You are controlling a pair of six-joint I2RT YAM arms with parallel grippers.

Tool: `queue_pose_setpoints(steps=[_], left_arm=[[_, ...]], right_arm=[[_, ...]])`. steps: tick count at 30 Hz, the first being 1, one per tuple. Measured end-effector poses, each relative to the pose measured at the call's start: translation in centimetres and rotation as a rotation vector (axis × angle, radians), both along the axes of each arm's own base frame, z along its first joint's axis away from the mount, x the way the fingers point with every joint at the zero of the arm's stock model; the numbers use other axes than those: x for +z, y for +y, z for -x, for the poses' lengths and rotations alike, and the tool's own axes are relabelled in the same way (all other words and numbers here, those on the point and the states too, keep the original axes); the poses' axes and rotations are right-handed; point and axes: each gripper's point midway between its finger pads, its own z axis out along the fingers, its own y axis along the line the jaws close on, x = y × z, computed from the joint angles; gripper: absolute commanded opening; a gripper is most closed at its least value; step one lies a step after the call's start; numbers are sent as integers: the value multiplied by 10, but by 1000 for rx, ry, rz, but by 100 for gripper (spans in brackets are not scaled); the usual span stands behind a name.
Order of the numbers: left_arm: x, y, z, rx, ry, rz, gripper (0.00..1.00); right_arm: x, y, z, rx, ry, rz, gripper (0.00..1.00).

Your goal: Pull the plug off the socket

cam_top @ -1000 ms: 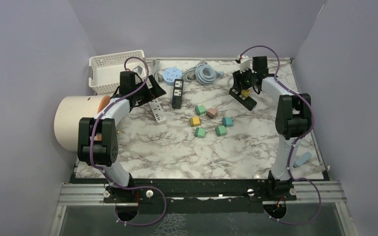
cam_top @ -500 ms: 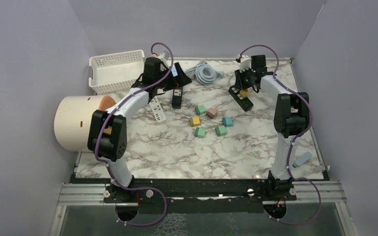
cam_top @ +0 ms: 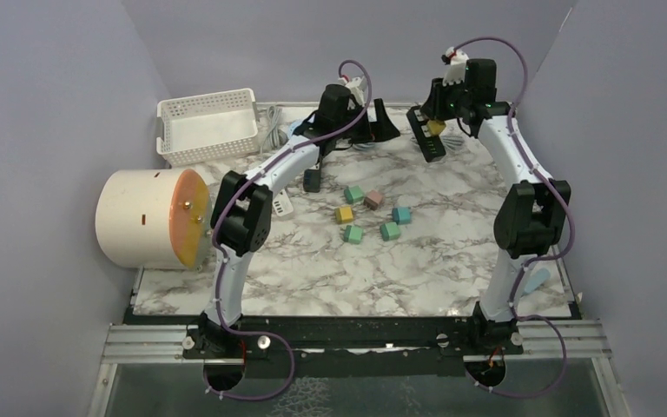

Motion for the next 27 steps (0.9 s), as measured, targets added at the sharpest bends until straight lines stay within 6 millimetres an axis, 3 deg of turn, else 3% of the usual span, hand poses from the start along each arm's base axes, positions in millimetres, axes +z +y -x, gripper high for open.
queue_pose_setpoints(steps=[2, 6, 16, 19, 21, 22, 25, 27], left_arm=[[5, -15, 1, -36, -17, 13, 96], [11, -41, 10, -122, -34, 41, 97], [8, -85, 30, -258, -44, 81, 98], [1, -93, 33, -280, -29, 86, 92], [-5, -95, 32, -288, -17, 88, 80], [-9, -96, 32, -289, -11, 88, 69], [-17, -98, 33, -294, 22, 94, 1], [-22, -96, 31, -255, 80, 93, 0]], right_arm=[[28, 3, 2, -8, -36, -43, 1], [55, 8, 7, -12, -63, -106, 1], [45, 19, 22, -4, 14, -194, 1], [45, 21, 24, -2, 25, -210, 1], [45, 23, 25, 0, 30, -220, 1], [45, 24, 25, 1, 33, -227, 1], [46, 26, 26, 5, 40, -242, 1], [47, 26, 28, 5, 46, -250, 1]])
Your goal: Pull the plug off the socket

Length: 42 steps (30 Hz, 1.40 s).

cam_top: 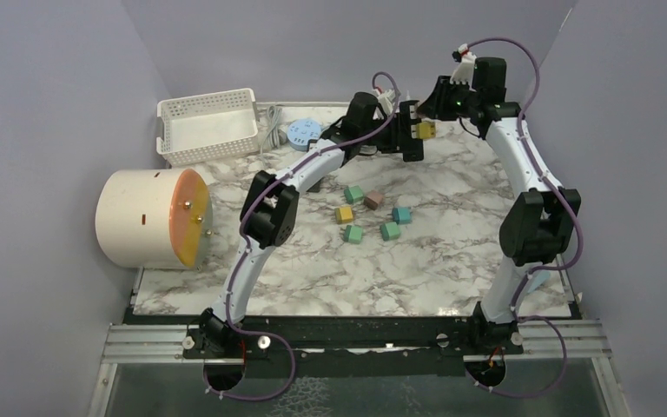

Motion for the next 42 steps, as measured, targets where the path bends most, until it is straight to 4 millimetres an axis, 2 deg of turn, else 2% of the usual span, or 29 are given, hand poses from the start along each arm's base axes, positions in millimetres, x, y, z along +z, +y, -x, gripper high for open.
queue_pose_setpoints(steps=[2, 7, 10, 12, 14, 17, 19, 21, 23, 24, 27, 29, 31, 32, 34, 37, 42], left_arm=[[-2, 6, -9, 2, 0, 13, 0], [3, 7, -10, 3, 3, 22, 0], [6, 6, -9, 4, 21, 24, 0], [0, 8, -15, 21, 38, 17, 0], [-11, 14, -25, 47, 56, 8, 0], [-29, 29, -41, 90, 90, -11, 0], [-37, 37, -50, 109, 103, -19, 0], [-41, 46, -58, 127, 112, -24, 0], [-42, 59, -67, 150, 115, -31, 0], [-42, 65, -72, 158, 113, -34, 0], [-44, 81, -83, 180, 101, -44, 0], [-47, 93, -89, 192, 99, -57, 0], [-50, 106, -95, 202, 92, -74, 0], [-51, 112, -97, 205, 91, -81, 0], [-52, 121, -101, 211, 83, -89, 0], [-49, 130, -105, 215, 73, -90, 0], [-41, 141, -102, 218, 59, -98, 0]], right_arm=[[4, -2, 4, 0, 7, -18, 1], [12, -3, 7, -13, -17, -12, 1], [27, -13, 21, -66, -80, 0, 1], [50, -20, 43, -103, -170, -8, 1], [82, -25, 68, -126, -289, -25, 1], [144, -28, 102, -132, -493, -60, 1], [167, -28, 116, -127, -560, -72, 1], [171, -24, 122, -105, -568, -79, 1], [150, -18, 123, -65, -521, -84, 1], [128, -13, 124, -37, -469, -86, 1], [37, 2, 133, 45, -243, -105, 1], [-31, 9, 151, 81, -57, -127, 1], [-85, 15, 173, 111, 113, -152, 2], [-101, 18, 180, 125, 175, -165, 3], [-119, 24, 185, 161, 252, -191, 4], [-137, 33, 183, 206, 324, -228, 6], [-157, 40, 178, 225, 383, -278, 13]])
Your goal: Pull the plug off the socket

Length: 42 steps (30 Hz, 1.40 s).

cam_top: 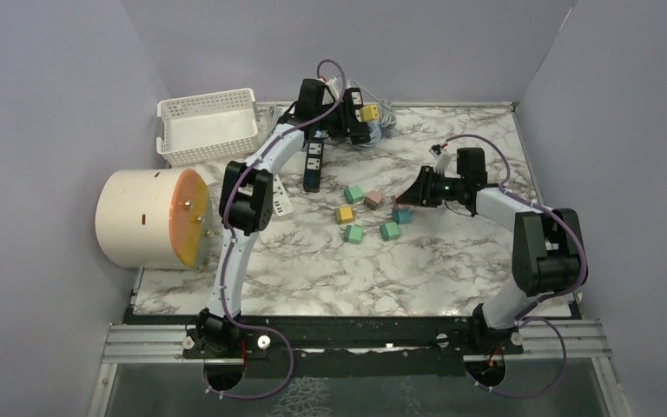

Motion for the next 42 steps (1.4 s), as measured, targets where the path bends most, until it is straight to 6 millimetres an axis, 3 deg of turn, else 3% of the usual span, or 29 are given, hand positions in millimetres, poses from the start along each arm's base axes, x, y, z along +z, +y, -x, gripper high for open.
queue_pose_setpoints(steps=[7, 12, 18, 24, 31, 36, 42], left_arm=[[9, 2, 7, -14, -14, -2, 0], [4, 4, 8, -13, -5, -8, 0], [1, 8, 6, -8, -1, -11, 0], [1, 9, 6, -7, -1, -11, 0], [2, 9, 6, -7, -1, -11, 0], [2, 9, 6, -7, -1, -11, 0], [0, 4, 19, -15, 5, -21, 0]], right_arm=[[-16, 5, -17, 0, 22, -29, 13], [-32, 5, -19, -1, 55, -28, 31], [-33, 4, -21, -4, 42, -13, 49], [-38, -9, -32, -47, 31, 84, 60], [-37, -27, -43, -119, 13, 234, 63], [-18, -34, -49, -177, -50, 318, 65], [46, -35, -67, -230, -242, 297, 69]])
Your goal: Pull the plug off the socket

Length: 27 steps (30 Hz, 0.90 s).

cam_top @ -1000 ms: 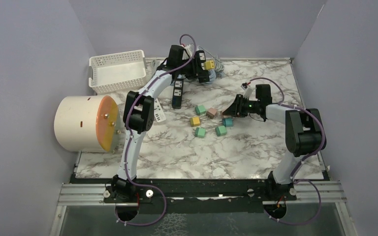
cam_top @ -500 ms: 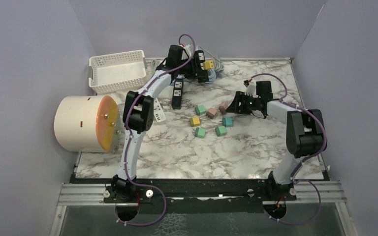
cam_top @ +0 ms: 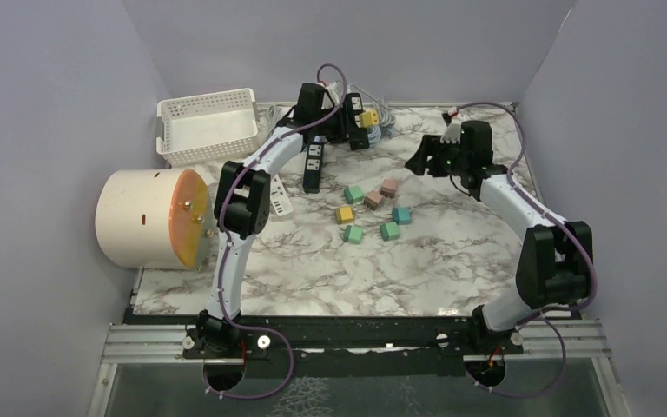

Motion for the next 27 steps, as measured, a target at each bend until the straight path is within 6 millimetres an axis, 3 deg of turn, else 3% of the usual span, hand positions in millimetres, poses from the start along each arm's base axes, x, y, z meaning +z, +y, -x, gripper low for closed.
queue_pose_setpoints(steps=[7, 10, 19, 27], left_arm=[[2, -14, 15, -14, -17, -12, 0], [4, -24, 22, -30, -28, -16, 0], [9, -47, 37, -73, -44, -10, 0], [11, -50, 38, -77, -46, -5, 0]], right_arm=[[67, 17, -40, 43, -196, -86, 69], [86, 28, -61, 80, -260, -135, 69], [79, 52, -84, 180, -260, -227, 66], [57, 60, -93, 212, -218, -256, 48]])
